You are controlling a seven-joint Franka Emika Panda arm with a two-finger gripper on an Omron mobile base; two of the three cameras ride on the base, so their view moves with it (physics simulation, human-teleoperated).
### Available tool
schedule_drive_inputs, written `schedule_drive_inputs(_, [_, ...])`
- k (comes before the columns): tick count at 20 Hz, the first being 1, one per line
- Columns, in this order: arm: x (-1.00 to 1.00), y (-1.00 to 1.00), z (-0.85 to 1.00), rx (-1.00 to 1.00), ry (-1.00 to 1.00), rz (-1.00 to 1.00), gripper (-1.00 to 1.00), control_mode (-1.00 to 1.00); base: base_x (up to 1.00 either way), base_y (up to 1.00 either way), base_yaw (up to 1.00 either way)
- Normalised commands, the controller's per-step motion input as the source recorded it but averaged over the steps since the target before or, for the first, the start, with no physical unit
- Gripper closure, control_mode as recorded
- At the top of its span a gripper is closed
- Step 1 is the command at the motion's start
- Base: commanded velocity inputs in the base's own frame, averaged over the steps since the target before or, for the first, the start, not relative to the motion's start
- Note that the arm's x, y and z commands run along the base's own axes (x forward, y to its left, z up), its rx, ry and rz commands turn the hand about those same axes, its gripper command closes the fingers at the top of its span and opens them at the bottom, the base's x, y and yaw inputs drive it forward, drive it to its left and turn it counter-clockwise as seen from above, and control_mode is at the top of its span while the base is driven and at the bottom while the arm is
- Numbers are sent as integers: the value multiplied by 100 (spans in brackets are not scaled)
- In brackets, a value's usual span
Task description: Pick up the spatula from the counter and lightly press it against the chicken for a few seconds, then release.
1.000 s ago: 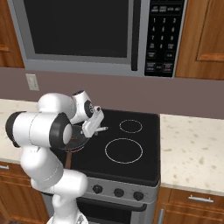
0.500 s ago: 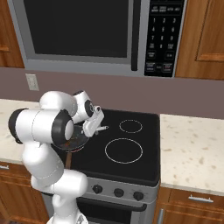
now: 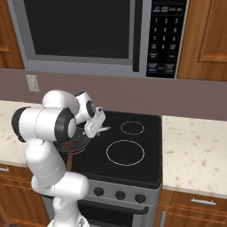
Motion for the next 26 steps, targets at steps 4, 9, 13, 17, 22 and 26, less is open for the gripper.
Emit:
schedule_drive_inputs(4, [-10,0,1,0,-3,0,100,-100,0,0,0])
schedule_drive_inputs(9, [-18,0,33,0,-7,0,100,-100,0,0,0])
schedule_drive_inputs(13, [-30,-7,51,0,-4,2,100,-100,0,0,0])
schedule_drive_inputs(17, [-28,-17,70,2,0,3,100,-100,0,0,0])
schedule_drive_inputs(22, [-24,-24,74,3,0,2,100,-100,0,0,0])
schedule_drive_inputs(26, [-33,-43,63,3,0,2,100,-100,0,0,0])
